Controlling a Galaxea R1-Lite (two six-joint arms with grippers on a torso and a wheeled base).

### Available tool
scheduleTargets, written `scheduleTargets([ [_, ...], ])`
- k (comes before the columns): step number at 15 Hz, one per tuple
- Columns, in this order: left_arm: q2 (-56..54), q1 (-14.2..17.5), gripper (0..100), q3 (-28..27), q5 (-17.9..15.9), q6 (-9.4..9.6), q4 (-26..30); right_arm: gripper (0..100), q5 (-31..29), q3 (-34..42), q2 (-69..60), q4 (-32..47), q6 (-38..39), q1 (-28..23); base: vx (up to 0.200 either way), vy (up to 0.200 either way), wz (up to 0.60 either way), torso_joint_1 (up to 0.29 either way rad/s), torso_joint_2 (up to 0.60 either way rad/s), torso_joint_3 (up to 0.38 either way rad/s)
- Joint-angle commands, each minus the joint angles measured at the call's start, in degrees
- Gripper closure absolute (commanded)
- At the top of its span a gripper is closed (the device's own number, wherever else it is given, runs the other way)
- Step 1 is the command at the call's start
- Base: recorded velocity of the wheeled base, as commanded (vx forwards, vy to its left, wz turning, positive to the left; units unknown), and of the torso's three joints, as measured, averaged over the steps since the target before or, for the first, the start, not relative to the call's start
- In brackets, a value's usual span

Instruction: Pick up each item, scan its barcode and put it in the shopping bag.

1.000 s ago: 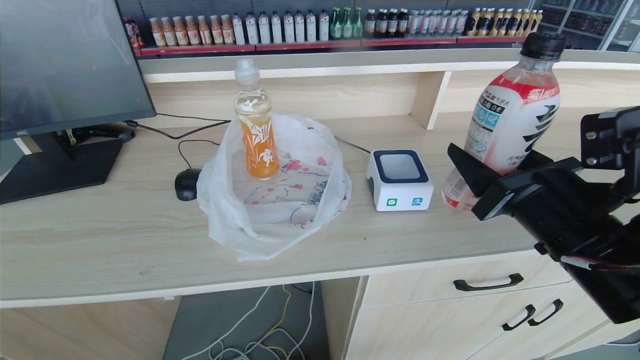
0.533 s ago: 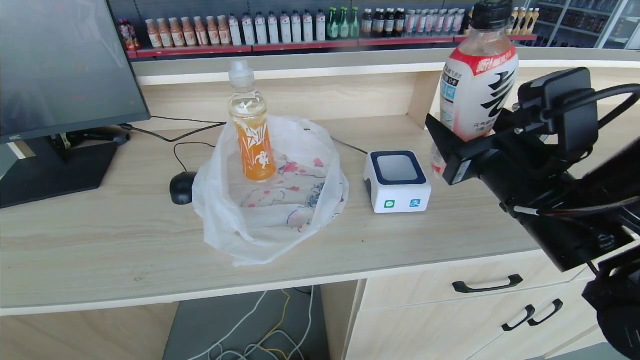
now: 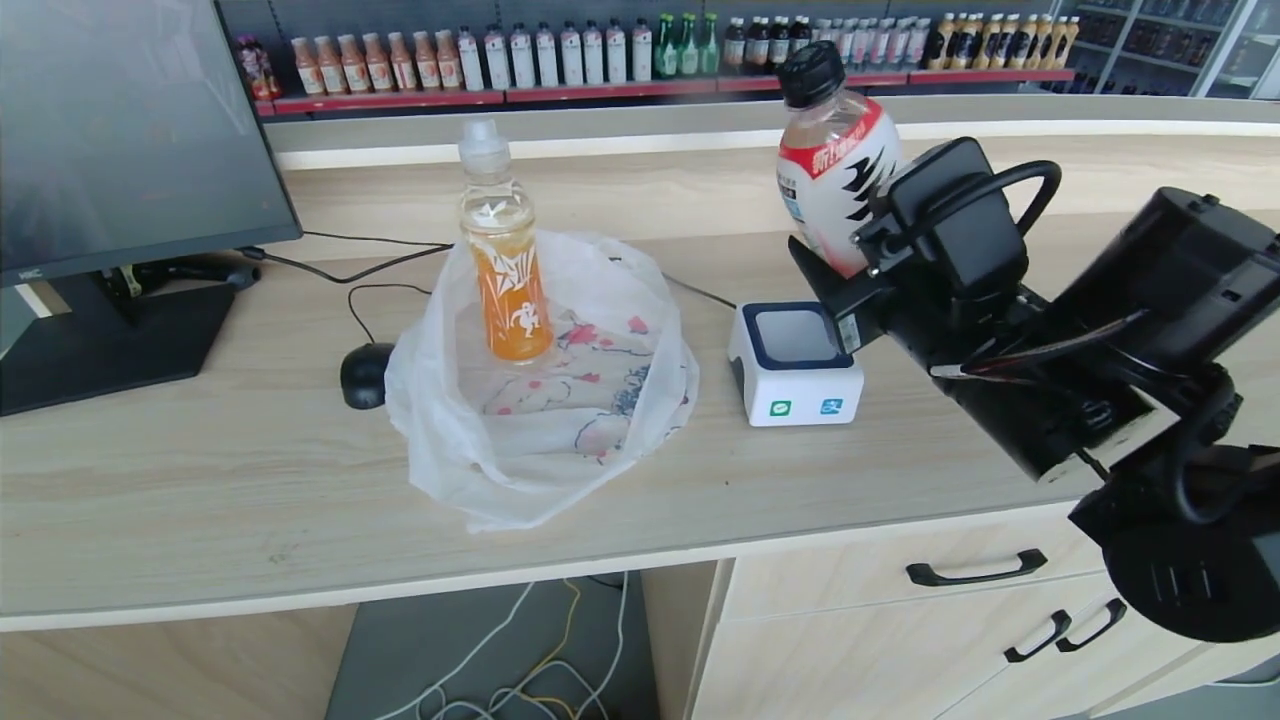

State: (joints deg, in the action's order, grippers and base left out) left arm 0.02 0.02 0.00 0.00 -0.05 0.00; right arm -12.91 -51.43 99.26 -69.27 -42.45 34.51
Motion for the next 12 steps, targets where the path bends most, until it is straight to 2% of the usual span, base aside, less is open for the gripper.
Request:
scheduleTargets([
  [1,-0.02,-0.02,0,0.0,0.0,-0.04,0.0,100,1.75,-2.88,1.55,0.36,-2.55,0.03,0.0,0.0,0.0,0.0,0.0,0.0],
  [3,-0.02,-0.02,0,0.0,0.0,-0.04,0.0,100,7.02,-4.03,2.87,0.45,-7.65,-0.59,0.0,0.0,0.0,0.0,0.0,0.0],
  [6,-0.02,0.06,0,0.0,0.0,0.05,0.0,100,9.22,-3.85,3.58,0.62,-12.75,-1.11,0.0,0.0,0.0,0.0,0.0,0.0],
  [12,-0.02,0.06,0,0.0,0.0,-0.04,0.0,100,22.84,-6.22,4.72,4.76,-22.5,-5.24,0.0,0.0,0.0,0.0,0.0,0.0],
])
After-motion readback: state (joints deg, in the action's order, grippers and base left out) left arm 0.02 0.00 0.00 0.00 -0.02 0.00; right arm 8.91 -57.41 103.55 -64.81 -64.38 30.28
